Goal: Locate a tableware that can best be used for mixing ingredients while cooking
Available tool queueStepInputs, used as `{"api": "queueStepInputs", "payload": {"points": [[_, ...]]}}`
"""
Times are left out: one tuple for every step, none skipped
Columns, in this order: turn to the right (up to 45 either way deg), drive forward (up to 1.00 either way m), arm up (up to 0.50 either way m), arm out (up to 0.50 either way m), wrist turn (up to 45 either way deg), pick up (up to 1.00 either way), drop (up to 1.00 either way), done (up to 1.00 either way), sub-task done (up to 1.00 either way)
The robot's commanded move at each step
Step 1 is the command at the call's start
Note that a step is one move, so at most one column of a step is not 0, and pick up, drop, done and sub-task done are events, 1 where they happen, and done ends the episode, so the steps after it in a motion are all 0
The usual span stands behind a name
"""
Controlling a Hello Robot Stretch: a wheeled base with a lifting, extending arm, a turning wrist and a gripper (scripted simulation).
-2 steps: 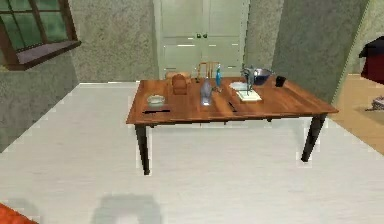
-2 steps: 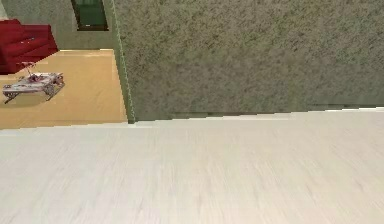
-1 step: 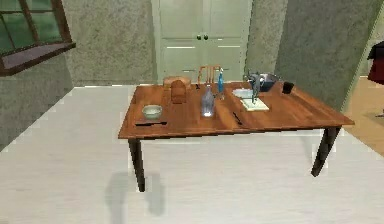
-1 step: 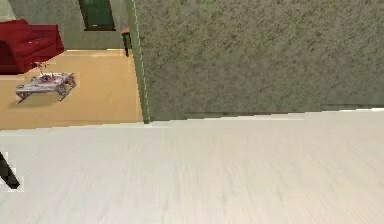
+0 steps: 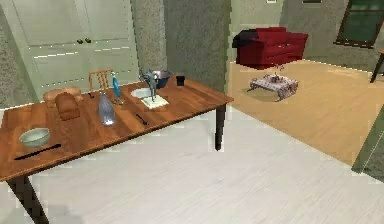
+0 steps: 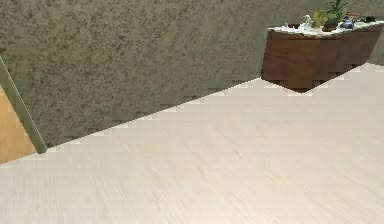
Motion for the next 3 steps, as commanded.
{"api": "queueStepInputs", "payload": {"points": [[0.0,0.75,0.00,0.00,0.0,0.00,0.00,0.00,0.00],[-45.0,0.00,0.00,0.00,0.0,0.00,0.00,0.00,0.00],[-24.0,0.00,0.00,0.00,0.0,0.00,0.00,0.00,0.00]]}}
